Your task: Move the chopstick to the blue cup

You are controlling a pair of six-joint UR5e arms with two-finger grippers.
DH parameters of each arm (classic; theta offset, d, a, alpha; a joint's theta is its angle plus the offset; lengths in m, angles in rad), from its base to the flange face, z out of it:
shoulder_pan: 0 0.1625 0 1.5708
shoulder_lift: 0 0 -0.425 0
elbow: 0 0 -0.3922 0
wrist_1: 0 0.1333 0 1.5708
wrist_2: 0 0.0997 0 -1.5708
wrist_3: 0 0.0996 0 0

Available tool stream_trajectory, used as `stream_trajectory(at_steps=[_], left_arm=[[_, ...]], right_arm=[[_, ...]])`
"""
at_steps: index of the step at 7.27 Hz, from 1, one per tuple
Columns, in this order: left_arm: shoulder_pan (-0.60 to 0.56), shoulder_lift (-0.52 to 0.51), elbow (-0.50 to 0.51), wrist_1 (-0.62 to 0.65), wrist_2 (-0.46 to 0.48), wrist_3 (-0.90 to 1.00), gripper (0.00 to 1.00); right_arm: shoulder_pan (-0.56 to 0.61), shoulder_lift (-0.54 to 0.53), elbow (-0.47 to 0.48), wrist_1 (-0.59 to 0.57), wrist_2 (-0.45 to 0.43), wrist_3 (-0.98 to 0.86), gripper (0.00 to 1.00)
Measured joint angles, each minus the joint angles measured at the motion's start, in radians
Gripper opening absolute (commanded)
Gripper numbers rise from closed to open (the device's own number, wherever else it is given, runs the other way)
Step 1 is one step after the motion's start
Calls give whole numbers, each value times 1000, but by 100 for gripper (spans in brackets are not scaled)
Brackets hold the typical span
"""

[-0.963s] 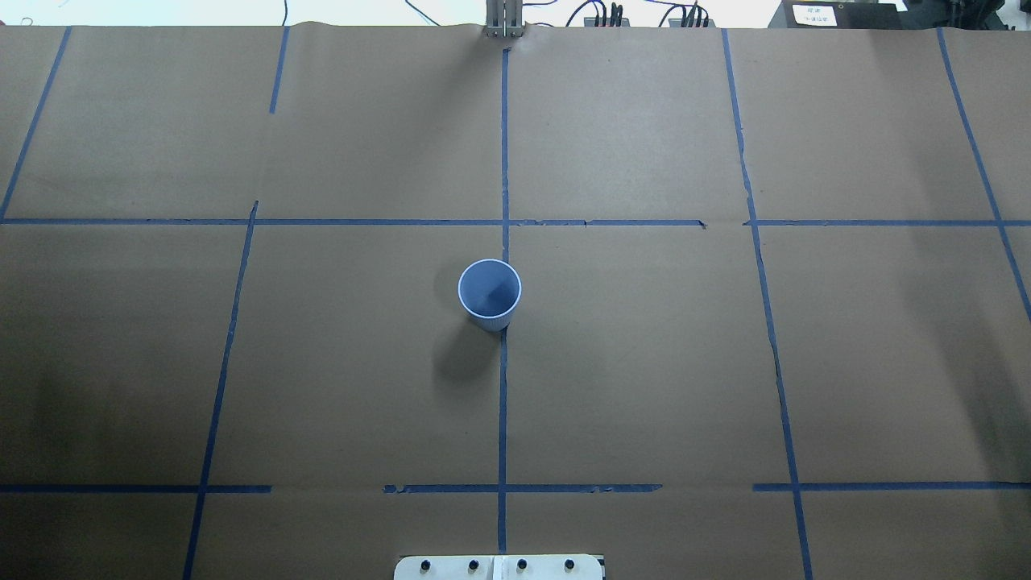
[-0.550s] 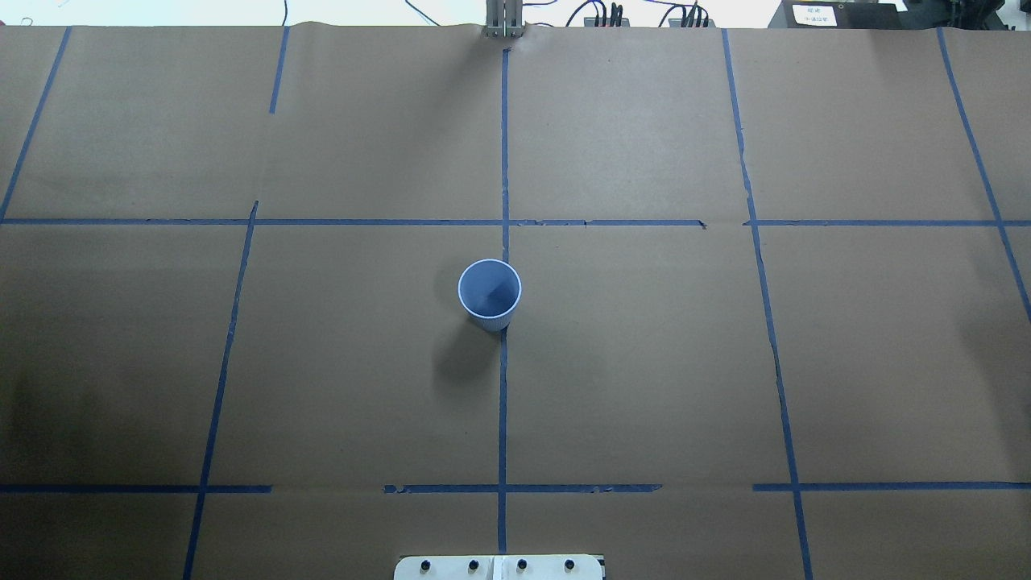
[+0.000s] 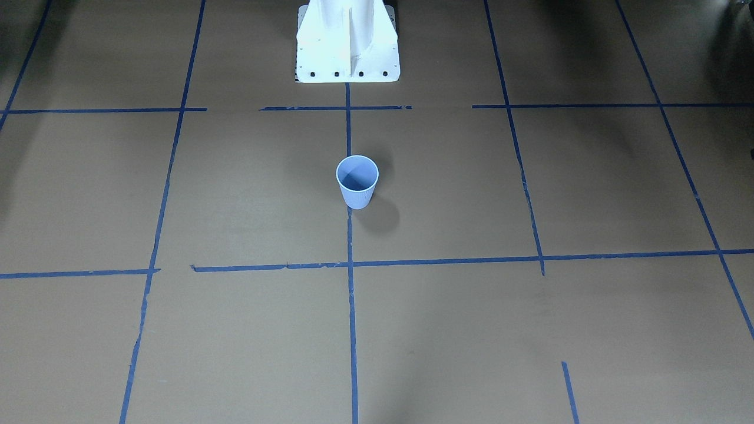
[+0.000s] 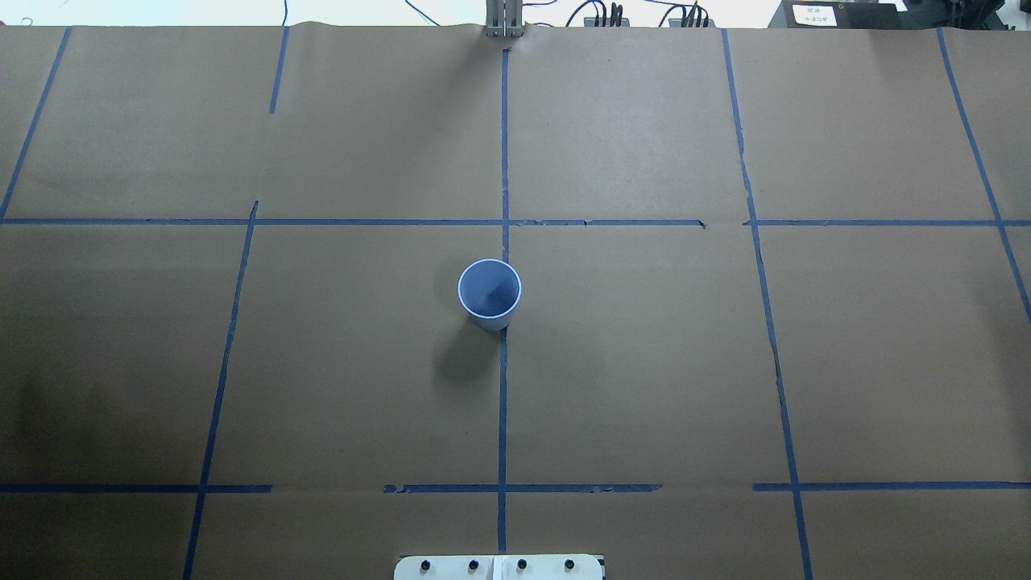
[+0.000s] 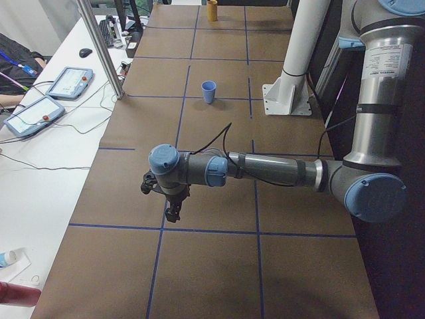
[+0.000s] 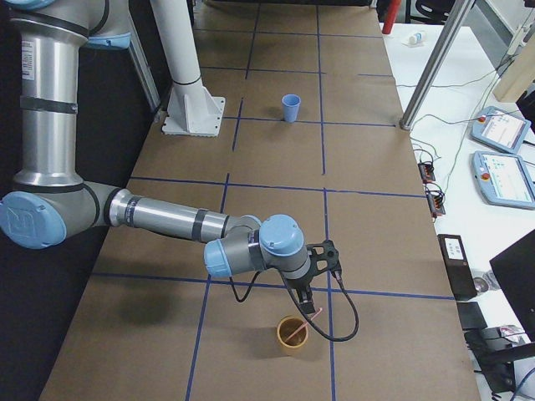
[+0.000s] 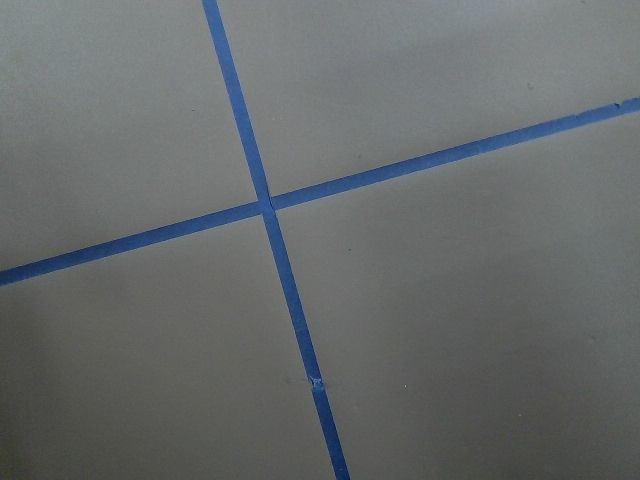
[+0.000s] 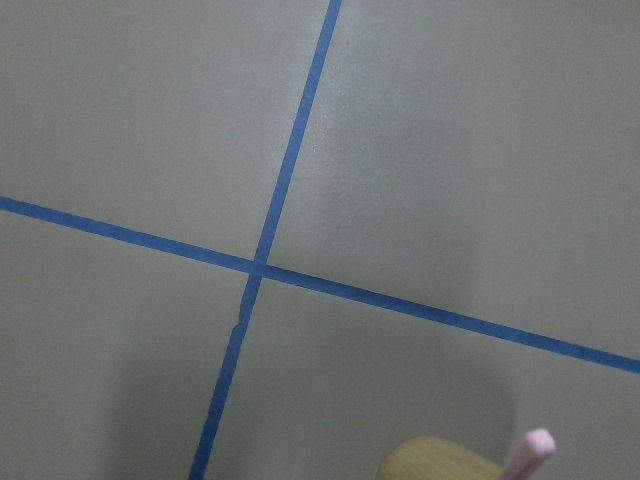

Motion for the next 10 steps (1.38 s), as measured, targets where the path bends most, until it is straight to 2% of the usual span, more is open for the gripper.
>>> stream_trajectory(at_steps=[2, 4, 8, 10], left_arm=[[0, 7, -10, -1, -1, 0, 100], [-1, 26, -34, -1, -3, 0, 100], [0, 36, -51, -1, -4, 0, 100], [-1, 38, -52, -2, -5, 0, 100]], right_arm=[[10, 46, -94, 38, 2, -48, 88], [12, 60, -143, 54, 4, -57, 88], [32, 41, -154, 59, 4, -72, 88], [40, 34, -155, 58, -1, -69, 80]])
